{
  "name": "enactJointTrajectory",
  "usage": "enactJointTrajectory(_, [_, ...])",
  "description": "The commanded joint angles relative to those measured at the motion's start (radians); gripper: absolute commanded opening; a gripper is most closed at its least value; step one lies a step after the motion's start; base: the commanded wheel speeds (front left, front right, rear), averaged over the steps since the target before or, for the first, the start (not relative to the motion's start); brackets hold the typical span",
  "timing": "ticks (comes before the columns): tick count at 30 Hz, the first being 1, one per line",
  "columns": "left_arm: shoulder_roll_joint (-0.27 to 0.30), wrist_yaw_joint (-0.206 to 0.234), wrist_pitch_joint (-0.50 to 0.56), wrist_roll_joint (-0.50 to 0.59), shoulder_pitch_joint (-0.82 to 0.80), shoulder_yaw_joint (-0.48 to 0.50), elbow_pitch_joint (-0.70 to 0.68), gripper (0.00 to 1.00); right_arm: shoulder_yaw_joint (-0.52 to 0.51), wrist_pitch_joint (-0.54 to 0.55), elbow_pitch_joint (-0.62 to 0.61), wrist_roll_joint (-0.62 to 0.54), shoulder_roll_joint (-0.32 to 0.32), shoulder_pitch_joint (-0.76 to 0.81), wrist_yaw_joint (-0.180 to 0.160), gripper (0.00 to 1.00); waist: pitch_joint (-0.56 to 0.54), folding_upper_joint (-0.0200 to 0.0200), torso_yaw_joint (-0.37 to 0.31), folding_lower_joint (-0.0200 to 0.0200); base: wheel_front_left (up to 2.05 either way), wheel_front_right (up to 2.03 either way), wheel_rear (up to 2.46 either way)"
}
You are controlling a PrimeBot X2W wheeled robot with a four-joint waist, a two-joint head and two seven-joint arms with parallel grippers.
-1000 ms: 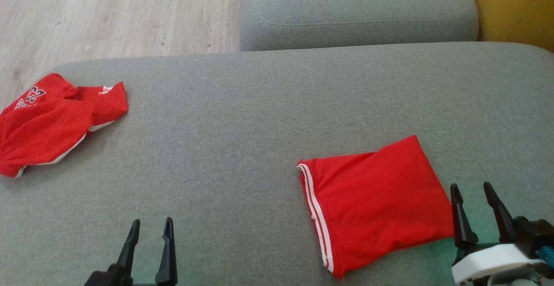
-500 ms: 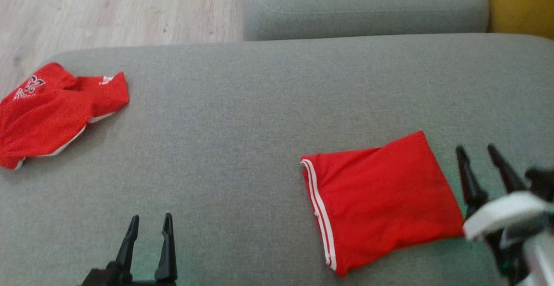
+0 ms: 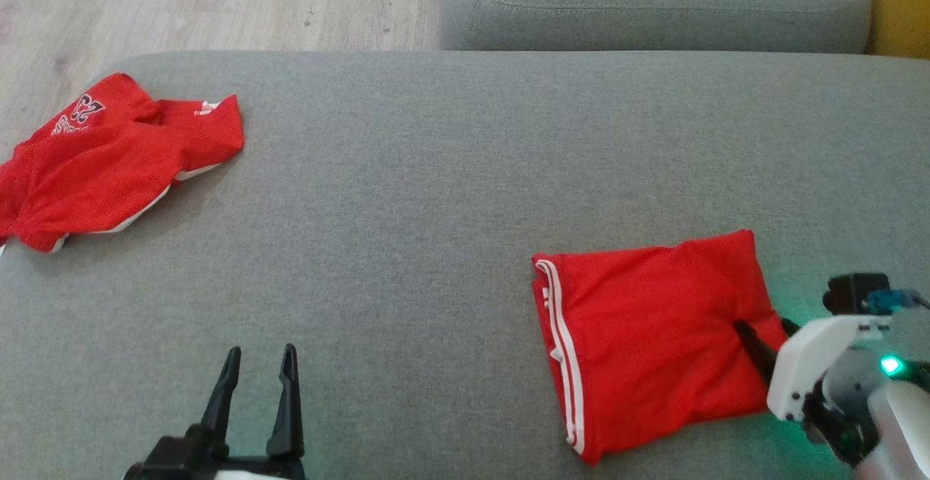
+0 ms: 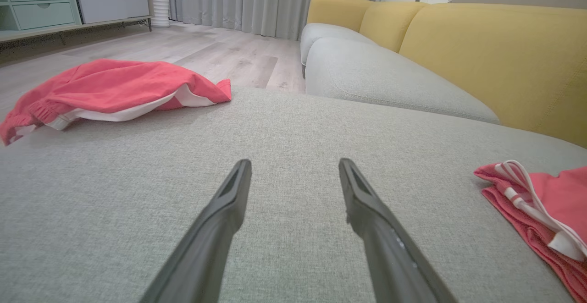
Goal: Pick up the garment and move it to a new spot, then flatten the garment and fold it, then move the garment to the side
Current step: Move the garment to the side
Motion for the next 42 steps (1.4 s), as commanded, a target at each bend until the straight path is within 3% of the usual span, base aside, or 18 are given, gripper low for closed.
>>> enactJointTrajectory(1, [-0.001,0.006,-0.011,-0.001,-0.034,0.025,-0.026,1.00,0.012,0.007,0.005,0.002,-0.001,-0.063,-0.001,1.00,0.001,-0.0001,0.004,-0.0001,0.00,0.00,0.00])
enactJointTrajectory(2, [-0.001,0.006,-0.011,-0.001,-0.034,0.023,-0.025,1.00,0.021,0.014,0.025,0.002,0.005,-0.071,-0.001,1.00,0.000,-0.0001,0.006,-0.0001,0.00,0.00,0.00])
enactJointTrajectory(3, [-0.001,0.005,-0.011,0.000,-0.034,0.021,-0.024,1.00,0.025,0.017,0.042,0.011,0.012,-0.079,-0.001,0.71,-0.001,-0.0001,0.007,-0.0001,0.00,0.00,0.00])
enactJointTrajectory(4, [-0.001,0.005,-0.011,0.000,-0.035,0.019,-0.023,1.00,0.022,0.015,0.055,0.026,0.020,-0.088,-0.001,0.00,-0.001,-0.0001,0.008,-0.0001,0.00,0.00,0.00])
enactJointTrajectory(9, [-0.001,0.006,-0.011,-0.003,-0.035,0.012,-0.029,1.00,0.001,-0.045,0.077,0.049,0.013,-0.148,-0.001,0.00,0.013,-0.0001,-0.019,-0.0001,0.00,0.00,0.00])
enactJointTrajectory(14, [-0.001,0.003,-0.011,0.013,-0.054,0.013,-0.041,1.00,-0.082,-0.153,0.122,-0.064,-0.052,-0.266,-0.001,0.00,0.078,-0.0001,-0.087,-0.0001,0.00,0.00,0.00])
enactJointTrajectory(17, [0.008,-0.002,-0.011,0.045,-0.092,0.003,-0.047,1.00,-0.199,-0.227,0.183,-0.206,-0.116,-0.373,-0.001,0.00,0.145,-0.0001,-0.134,-0.0001,0.00,0.00,0.00])
enactJointTrajectory(22, [0.032,-0.006,-0.011,0.064,-0.146,-0.022,-0.058,1.00,-0.425,-0.311,0.266,-0.382,-0.185,-0.485,-0.001,0.00,0.216,-0.0001,-0.147,-0.0001,0.00,0.00,0.00])
enactJointTrajectory(28, [0.042,-0.007,-0.011,0.068,-0.162,-0.043,-0.065,1.00,-0.618,-0.355,0.303,-0.579,-0.212,-0.539,-0.001,0.00,0.248,-0.0001,-0.143,-0.0001,0.00,0.00,0.00])
enactJointTrajectory(29, [0.043,-0.008,-0.011,0.067,-0.161,-0.045,-0.065,1.00,-0.643,-0.365,0.302,-0.615,-0.207,-0.546,-0.001,0.21,0.250,-0.0001,-0.142,-0.0001,0.00,0.00,0.00])
enactJointTrajectory(30, [0.044,-0.008,-0.011,0.067,-0.159,-0.047,-0.064,1.00,-0.665,-0.376,0.301,-0.646,-0.199,-0.552,-0.001,0.80,0.251,-0.0001,-0.142,-0.0001,0.00,0.00,0.00])
enactJointTrajectory(31, [0.045,-0.008,-0.011,0.066,-0.157,-0.048,-0.062,1.00,-0.689,-0.387,0.302,-0.670,-0.188,-0.559,-0.001,1.00,0.249,-0.0001,-0.141,-0.0001,0.00,0.00,0.00])
enactJointTrajectory(38, [0.037,-0.008,-0.011,0.057,-0.148,-0.042,-0.054,1.00,-0.764,-0.494,0.271,-0.825,-0.113,-0.570,-0.001,1.00,0.218,-0.0001,-0.141,-0.0001,0.00,0.00,0.00])
enactJointTrajectory(42, [0.029,-0.008,-0.011,0.051,-0.138,-0.035,-0.051,1.00,-0.740,-0.562,0.244,-0.857,-0.050,-0.557,-0.001,1.00,0.179,-0.0001,-0.140,-0.0001,0.00,0.00,0.00])
